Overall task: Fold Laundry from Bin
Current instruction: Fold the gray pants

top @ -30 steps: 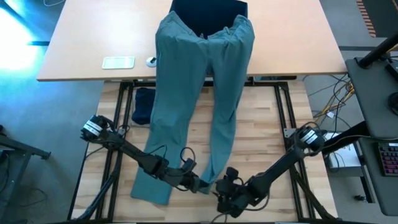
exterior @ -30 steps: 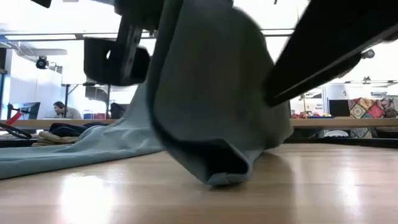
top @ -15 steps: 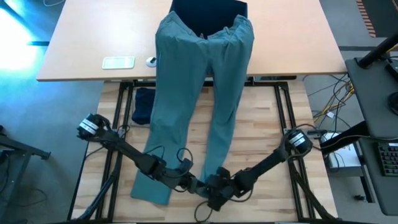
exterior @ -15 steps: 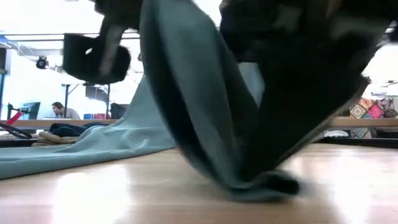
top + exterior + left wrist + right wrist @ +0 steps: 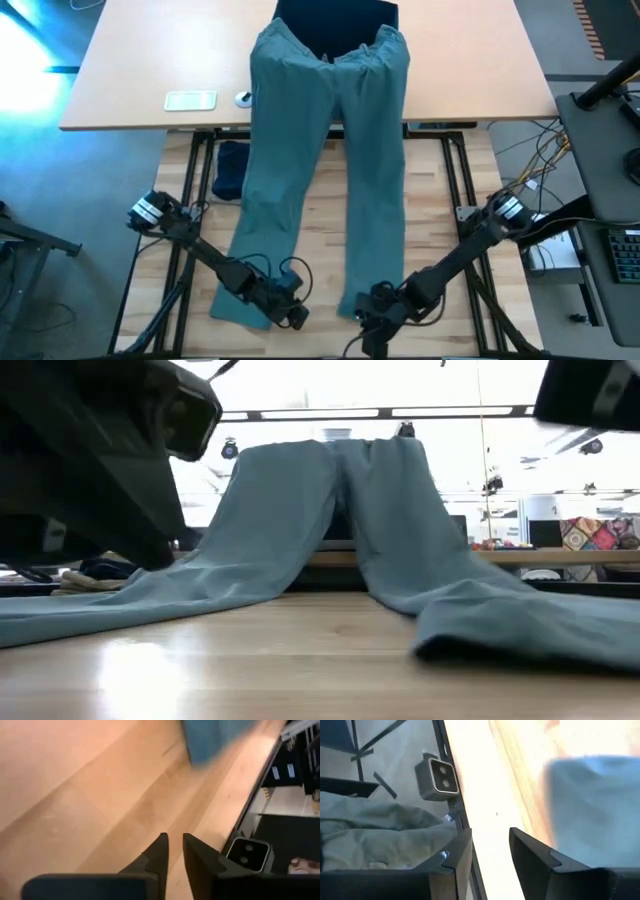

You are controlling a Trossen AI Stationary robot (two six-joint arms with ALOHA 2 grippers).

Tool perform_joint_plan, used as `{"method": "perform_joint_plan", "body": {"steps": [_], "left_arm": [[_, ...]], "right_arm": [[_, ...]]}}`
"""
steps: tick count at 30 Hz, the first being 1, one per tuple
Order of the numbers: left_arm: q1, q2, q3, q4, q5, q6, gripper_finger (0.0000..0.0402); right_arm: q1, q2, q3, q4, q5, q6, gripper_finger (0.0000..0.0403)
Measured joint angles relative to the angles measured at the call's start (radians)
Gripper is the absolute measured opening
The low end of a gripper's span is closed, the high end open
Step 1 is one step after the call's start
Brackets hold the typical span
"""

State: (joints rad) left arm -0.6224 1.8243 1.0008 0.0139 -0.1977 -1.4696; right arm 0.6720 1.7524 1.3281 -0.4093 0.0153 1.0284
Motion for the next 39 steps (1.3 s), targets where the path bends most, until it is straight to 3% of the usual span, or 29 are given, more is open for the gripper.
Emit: {"method": "perform_joint_plan", "body": {"steps": [6,14,17,21,26,33,39], "left_arm": [[0.017,-0.039,0.053,0.012,-0.169,0.221,0.0089],[0.190,0.129,0.226,0.007,-0.155,0.516,0.0123],[0.238,0.221,0.343,-0.054,-0.097,0.485,0.0147],[0.265,0.353,0.527,-0.188,0.017,0.320,0.0187],[0.266,0.490,0.727,-0.278,0.032,0.271,0.0220],[0.284,0.514,0.969,-0.623,-0.099,0.213,0.0226],[0.319,0.534,1.069,-0.665,-0.117,0.106,0.0216]], "right_arm": [[0.014,-0.127,0.003,-0.185,0.139,0.046,0.0150],[0.055,-0.287,0.003,-0.391,0.216,0.176,0.0169],[0.075,-0.323,0.003,-0.435,0.232,0.245,0.0173],[0.110,-0.344,0.003,-0.476,0.231,0.298,0.0173],[0.128,-0.340,0.000,-0.504,0.232,0.296,0.0173],[0.167,-0.337,-0.003,-0.530,0.221,0.246,0.0173],[0.212,-0.337,-0.007,-0.537,0.221,0.176,0.0173]]}}
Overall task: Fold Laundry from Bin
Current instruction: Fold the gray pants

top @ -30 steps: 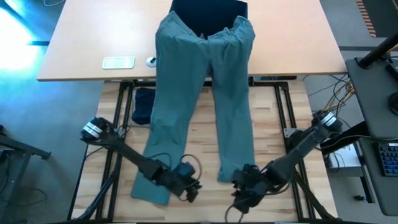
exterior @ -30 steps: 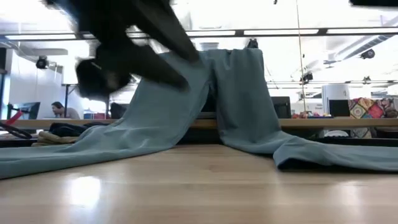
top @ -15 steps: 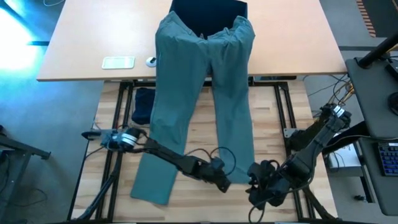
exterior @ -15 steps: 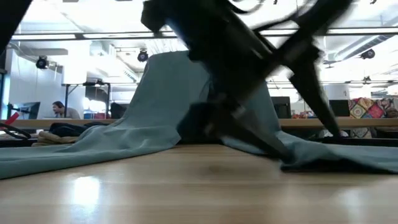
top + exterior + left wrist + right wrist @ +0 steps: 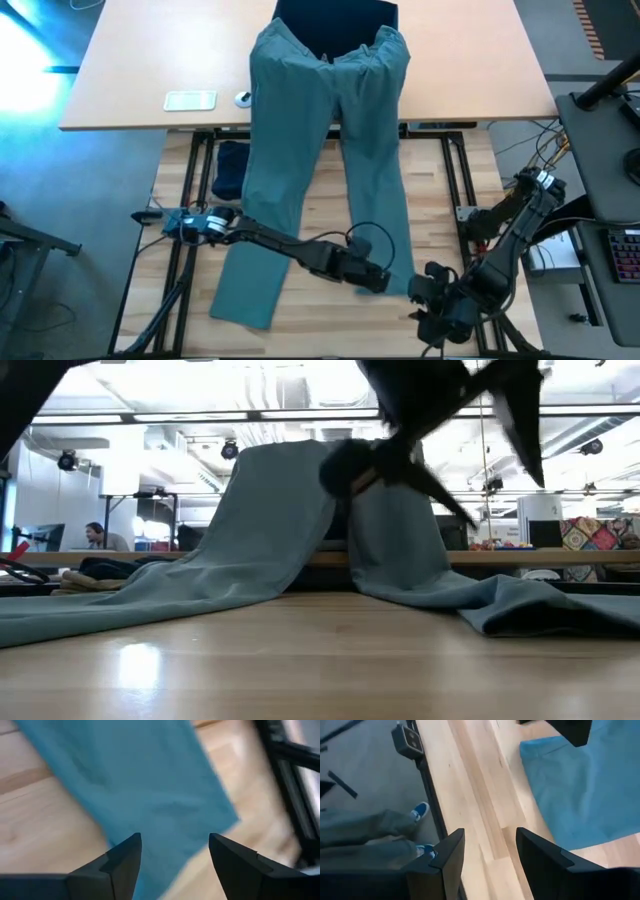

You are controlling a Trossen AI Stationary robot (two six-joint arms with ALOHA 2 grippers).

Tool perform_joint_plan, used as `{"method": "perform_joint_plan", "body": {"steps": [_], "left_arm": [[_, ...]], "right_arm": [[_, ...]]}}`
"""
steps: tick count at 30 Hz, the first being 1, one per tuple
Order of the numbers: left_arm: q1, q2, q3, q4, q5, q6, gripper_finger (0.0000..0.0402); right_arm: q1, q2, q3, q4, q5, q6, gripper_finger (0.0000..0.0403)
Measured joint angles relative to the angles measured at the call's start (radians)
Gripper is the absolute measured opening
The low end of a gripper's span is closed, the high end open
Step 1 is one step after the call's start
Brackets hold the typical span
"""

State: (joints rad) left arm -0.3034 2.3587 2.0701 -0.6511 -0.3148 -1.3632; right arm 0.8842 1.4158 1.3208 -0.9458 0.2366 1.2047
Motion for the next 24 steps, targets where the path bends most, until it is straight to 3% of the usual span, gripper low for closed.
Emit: {"method": "perform_joint_plan", "body": {"steps": [7,11,16,20,24], "left_arm": [[0.009,0.149,0.132,-0.028,0.019,-0.101,0.0197],[0.011,0.244,0.287,-0.184,0.030,-0.153,0.0192],[0.014,0.205,0.225,-0.215,0.060,-0.229,0.0192],[0.002,0.185,0.248,-0.344,-0.007,-0.276,0.0192],[0.001,0.183,0.262,-0.423,-0.011,-0.304,0.0192]], "right_arm": [[0.002,-0.001,-0.001,-0.045,-0.005,-0.086,0.0173],[0.002,-0.001,-0.001,-0.050,-0.033,-0.126,0.0173],[0.023,-0.002,-0.001,-0.065,-0.053,-0.145,0.0173],[0.044,-0.002,-0.002,-0.081,-0.037,-0.145,0.0173],[0.055,-0.002,-0.003,-0.097,0.010,-0.146,0.0173]]}}
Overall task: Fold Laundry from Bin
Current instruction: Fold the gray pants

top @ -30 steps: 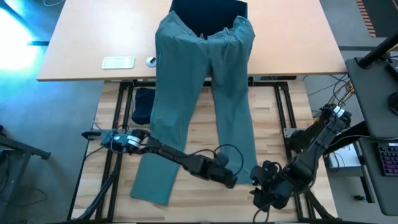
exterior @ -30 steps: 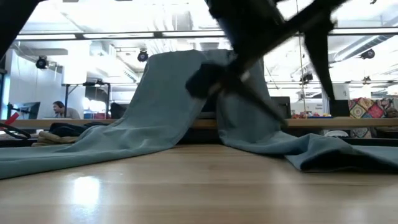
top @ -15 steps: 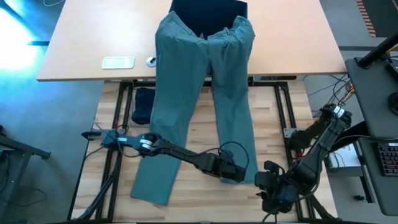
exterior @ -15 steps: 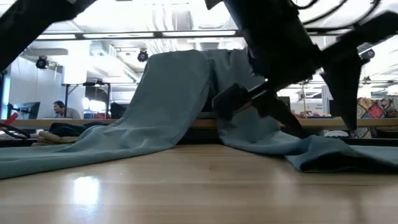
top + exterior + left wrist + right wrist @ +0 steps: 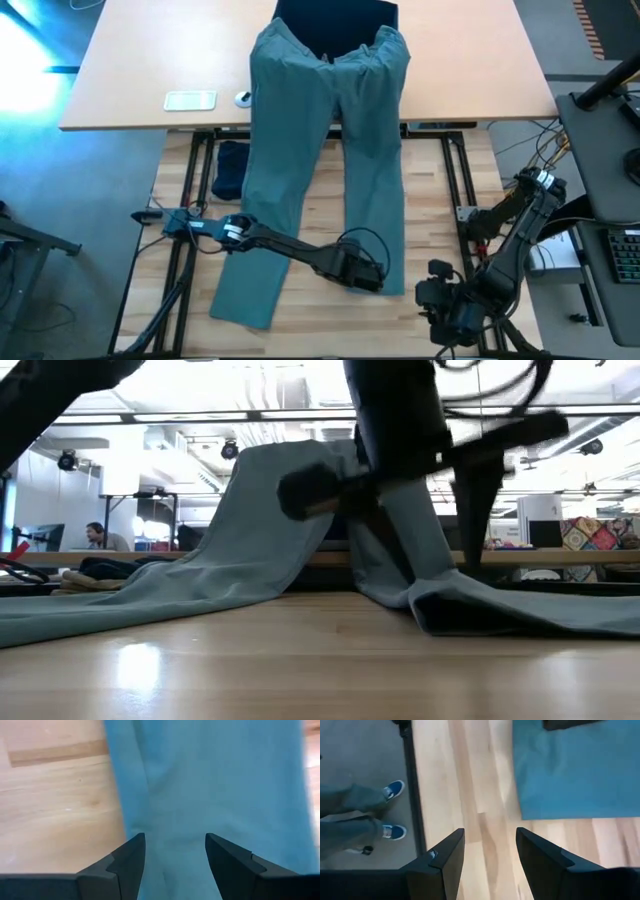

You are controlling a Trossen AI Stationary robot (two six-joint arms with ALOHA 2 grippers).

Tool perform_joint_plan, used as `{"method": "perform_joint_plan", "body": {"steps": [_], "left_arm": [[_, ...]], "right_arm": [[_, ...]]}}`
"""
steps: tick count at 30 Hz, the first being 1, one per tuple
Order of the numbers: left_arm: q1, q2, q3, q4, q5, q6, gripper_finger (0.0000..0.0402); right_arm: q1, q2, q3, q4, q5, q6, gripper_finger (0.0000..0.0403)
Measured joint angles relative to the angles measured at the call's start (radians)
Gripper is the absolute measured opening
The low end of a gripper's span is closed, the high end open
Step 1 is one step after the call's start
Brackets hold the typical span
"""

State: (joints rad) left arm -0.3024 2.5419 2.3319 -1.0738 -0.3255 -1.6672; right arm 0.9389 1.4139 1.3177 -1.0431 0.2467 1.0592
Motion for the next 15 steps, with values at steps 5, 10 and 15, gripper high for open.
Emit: {"method": "perform_joint_plan", "body": {"steps": [5,10,15], "left_arm": [[0.004,0.016,-0.003,0.004,0.010,-0.002,0.0192],[0.009,0.016,-0.002,-0.018,0.012,-0.005,0.0192],[0.009,0.021,-0.002,-0.072,0.012,-0.009,0.0191]], "right_arm": [[0.011,0.000,-0.003,-0.001,0.016,0.001,0.0173],[0.024,0.000,-0.003,-0.004,0.016,0.016,0.0173],[0.037,0.000,-0.005,-0.009,0.016,0.025,0.0173]]}}
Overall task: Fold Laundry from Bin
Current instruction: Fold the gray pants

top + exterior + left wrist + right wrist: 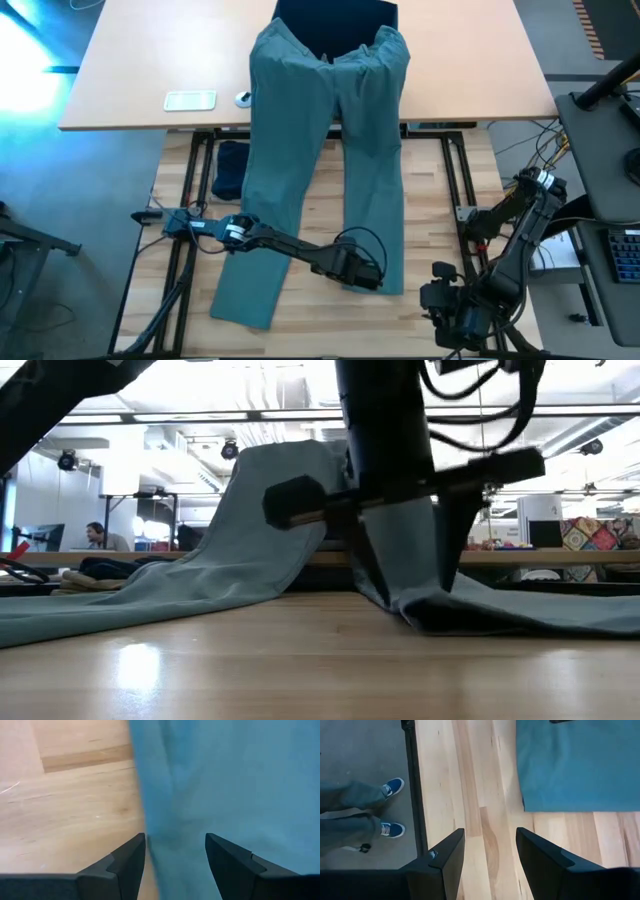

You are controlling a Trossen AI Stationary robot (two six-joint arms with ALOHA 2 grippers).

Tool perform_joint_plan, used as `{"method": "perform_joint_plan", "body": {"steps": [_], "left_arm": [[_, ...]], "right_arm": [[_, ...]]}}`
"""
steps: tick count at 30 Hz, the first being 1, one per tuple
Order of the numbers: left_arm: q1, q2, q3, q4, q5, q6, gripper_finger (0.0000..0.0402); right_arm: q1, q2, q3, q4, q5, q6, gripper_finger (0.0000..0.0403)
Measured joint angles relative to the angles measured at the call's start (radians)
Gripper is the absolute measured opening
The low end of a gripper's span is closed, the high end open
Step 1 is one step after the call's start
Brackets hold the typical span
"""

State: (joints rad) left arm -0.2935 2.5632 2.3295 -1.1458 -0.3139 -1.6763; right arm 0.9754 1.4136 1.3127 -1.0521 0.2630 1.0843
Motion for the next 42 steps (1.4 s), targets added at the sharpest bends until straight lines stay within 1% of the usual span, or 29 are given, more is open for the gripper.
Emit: {"method": "perform_joint_plan", "body": {"steps": [3,5,8,12,14,17,19,21,23,25,27,31,32,33,37,39,41,42], "left_arm": [[0.002,0.024,0.000,-0.005,0.021,0.004,0.0181],[0.004,0.029,0.000,0.002,0.027,0.019,0.0161],[0.006,0.034,0.002,-0.002,0.032,0.034,0.0112],[0.008,0.035,0.026,-0.041,0.033,0.045,0.0029],[0.008,0.011,0.017,-0.073,0.030,0.045,0.0008],[0.004,-0.057,0.022,-0.088,0.016,0.076,0.0011],[-0.006,-0.125,0.021,-0.071,0.006,0.096,0.0005],[-0.021,-0.188,0.021,-0.045,-0.012,0.107,0.0002],[-0.038,-0.236,0.018,-0.003,-0.027,0.115,0.0001],[-0.050,-0.272,0.014,0.051,-0.054,0.116,0.0001],[-0.051,-0.299,0.014,0.108,-0.081,0.123,0.0001],[-0.028,-0.316,0.015,0.228,-0.096,0.124,0.0000],[-0.024,-0.314,0.014,0.259,-0.095,0.124,0.0000],[-0.020,-0.312,0.013,0.288,-0.087,0.124,0.0000],[-0.011,-0.317,0.013,0.431,-0.041,0.137,0.0000],[-0.016,-0.324,0.013,0.487,-0.025,0.155,0.0000],[-0.034,-0.334,0.013,0.463,-0.018,0.153,0.0000],[-0.049,-0.339,0.013,0.423,-0.016,0.140,0.0000]], "right_arm": [[0.000,0.000,0.000,-0.001,0.003,-0.001,0.0173],[0.000,0.000,-0.001,-0.002,0.005,-0.002,0.0173],[0.000,-0.001,-0.001,-0.006,0.003,-0.002,0.0173],[0.000,-0.001,-0.001,-0.010,0.003,-0.002,0.0173],[0.000,-0.001,-0.001,-0.014,0.003,0.001,0.0173],[0.000,-0.001,-0.001,-0.022,0.001,0.016,0.0173],[0.002,-0.001,-0.004,-0.020,0.004,0.016,0.0173],[0.008,-0.001,-0.009,-0.020,0.030,0.015,0.0173],[0.016,-0.001,-0.017,-0.015,0.082,0.014,0.0173],[0.031,-0.001,-0.034,-0.010,0.160,0.016,0.0173],[0.052,-0.001,-0.069,0.022,0.267,0.030,0.0173],[0.112,0.000,-0.188,0.205,0.496,0.090,0.0173],[0.124,0.001,-0.224,0.272,0.540,0.114,0.0173],[0.131,0.002,-0.262,0.334,0.558,0.140,0.0173],[0.139,0.003,-0.420,0.546,0.553,0.240,0.0173],[0.139,0.003,-0.481,0.579,0.518,0.291,0.0173],[0.140,0.003,-0.529,0.575,0.462,0.346,0.0173],[0.140,0.003,-0.548,0.574,0.431,0.367,0.0173]]}}
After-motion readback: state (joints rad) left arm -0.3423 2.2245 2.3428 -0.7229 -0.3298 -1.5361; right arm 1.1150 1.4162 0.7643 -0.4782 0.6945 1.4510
